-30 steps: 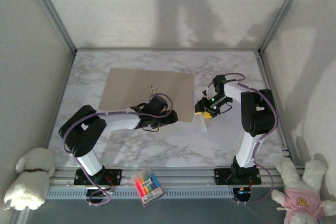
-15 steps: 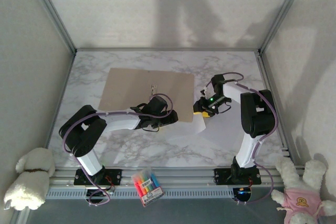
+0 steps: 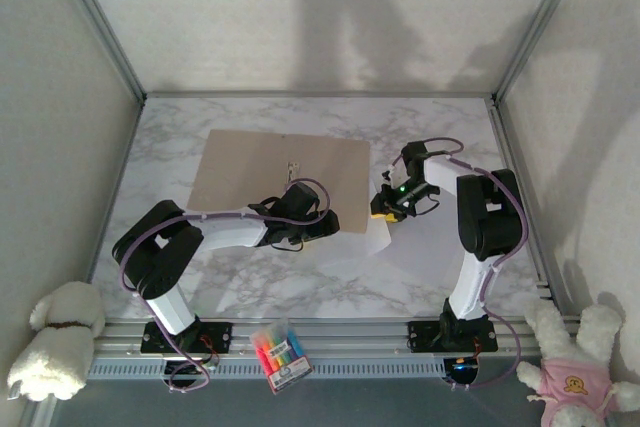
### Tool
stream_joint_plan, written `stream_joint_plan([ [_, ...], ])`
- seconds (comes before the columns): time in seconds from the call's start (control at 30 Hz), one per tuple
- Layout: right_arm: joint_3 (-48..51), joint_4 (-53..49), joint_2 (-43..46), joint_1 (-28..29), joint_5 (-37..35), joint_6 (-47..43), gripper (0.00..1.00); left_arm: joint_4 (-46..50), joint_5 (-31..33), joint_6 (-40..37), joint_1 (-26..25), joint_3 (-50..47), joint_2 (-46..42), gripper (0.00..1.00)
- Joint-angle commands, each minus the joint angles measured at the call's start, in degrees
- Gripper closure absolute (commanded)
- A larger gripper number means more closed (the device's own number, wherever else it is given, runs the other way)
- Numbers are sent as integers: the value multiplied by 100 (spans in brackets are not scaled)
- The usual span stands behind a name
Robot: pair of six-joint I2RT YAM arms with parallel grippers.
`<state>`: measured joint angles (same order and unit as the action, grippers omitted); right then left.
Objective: Put the files into the folder
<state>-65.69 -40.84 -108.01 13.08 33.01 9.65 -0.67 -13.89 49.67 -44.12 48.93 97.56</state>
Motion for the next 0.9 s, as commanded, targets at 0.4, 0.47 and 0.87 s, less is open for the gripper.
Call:
stream_joint_plan([
  [0.4,-475,-75,-405,129,267,11,71,67,-52,-176,-44,-41,0,20],
  [0.47,-519,-108,-453,133,283,-5,72,74,-42,-171,-37,-50,-8,20],
  [0.87,-531,-73,-441,134,133,-20,86,97,-50,-171,-42,-24,35,20],
])
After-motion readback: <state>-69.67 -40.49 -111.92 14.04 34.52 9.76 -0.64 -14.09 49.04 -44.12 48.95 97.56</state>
